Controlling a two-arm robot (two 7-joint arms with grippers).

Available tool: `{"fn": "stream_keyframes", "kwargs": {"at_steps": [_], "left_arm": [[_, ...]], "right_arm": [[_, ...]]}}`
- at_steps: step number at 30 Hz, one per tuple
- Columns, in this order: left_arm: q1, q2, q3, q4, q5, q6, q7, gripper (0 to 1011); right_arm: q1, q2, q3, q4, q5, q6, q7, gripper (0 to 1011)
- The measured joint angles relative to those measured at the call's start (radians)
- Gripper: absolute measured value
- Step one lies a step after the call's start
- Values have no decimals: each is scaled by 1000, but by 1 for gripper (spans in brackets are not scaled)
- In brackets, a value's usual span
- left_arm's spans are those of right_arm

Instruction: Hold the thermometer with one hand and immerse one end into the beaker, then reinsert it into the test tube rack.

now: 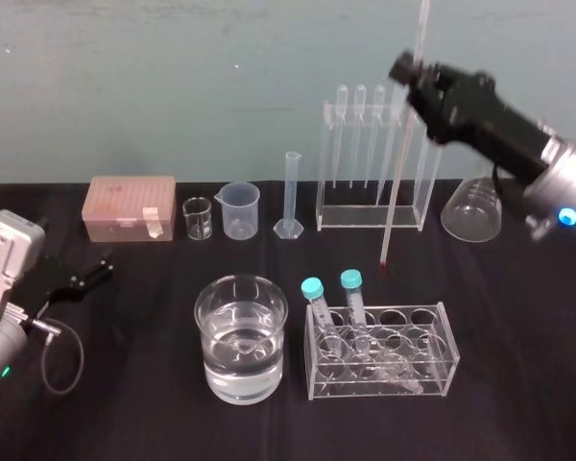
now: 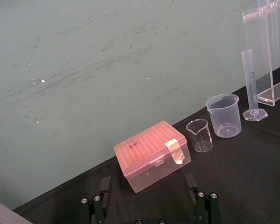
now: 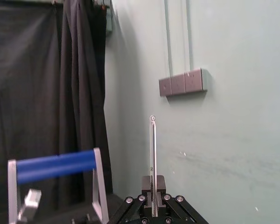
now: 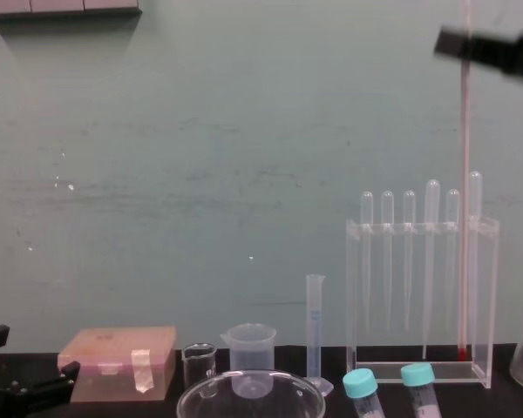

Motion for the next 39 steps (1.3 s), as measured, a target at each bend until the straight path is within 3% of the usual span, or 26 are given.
{"fn": "stream_keyframes", "kwargs": {"at_steps": [9, 15, 19, 22, 27, 28, 35, 39], "left_arm": [[0, 0, 0, 0, 0, 0, 0, 1008], [0, 0, 0, 0, 0, 0, 0, 1008], [0, 0, 0, 0, 0, 0, 0, 1008], [0, 0, 0, 0, 0, 0, 0, 1008], [0, 0, 0, 0, 0, 0, 0, 1008], [0, 0, 0, 0, 0, 0, 0, 1008], [0, 0, 0, 0, 0, 0, 0, 1008], [0, 0, 0, 0, 0, 0, 0, 1008]], "right_arm": [[180, 19, -17, -2, 74, 146, -6, 57], [287, -1, -62, 52, 66, 163, 1, 57], [348, -51, -123, 117, 62, 154, 42, 57], [368, -79, -160, 142, 66, 149, 77, 57], [418, -134, -251, 207, 85, 152, 194, 57], [418, -134, -251, 207, 85, 152, 194, 57], [407, -180, -356, 241, 71, 126, 259, 57], [397, -186, -381, 262, 70, 111, 268, 57]]}}
